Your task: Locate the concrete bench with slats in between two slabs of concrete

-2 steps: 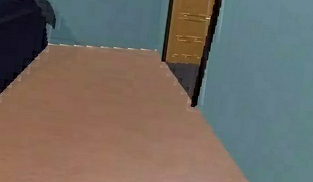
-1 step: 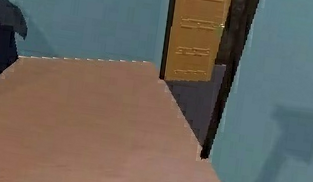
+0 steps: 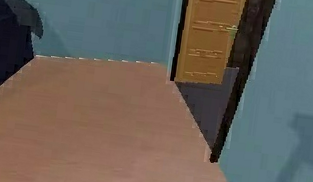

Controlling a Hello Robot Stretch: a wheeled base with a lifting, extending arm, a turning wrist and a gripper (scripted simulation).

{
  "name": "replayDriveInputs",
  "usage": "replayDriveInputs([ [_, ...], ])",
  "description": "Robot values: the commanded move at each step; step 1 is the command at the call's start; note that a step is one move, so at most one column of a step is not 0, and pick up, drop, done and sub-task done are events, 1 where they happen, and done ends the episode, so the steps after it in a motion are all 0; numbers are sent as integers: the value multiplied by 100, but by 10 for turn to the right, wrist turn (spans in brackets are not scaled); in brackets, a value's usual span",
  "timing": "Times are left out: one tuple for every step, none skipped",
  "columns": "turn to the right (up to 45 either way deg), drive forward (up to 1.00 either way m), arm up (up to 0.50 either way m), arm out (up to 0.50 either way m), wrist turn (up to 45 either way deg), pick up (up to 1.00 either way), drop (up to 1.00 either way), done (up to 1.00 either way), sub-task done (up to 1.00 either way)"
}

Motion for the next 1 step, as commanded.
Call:
replayDriveInputs([
  [0,100,0,0,0,0,0,0,0],
])
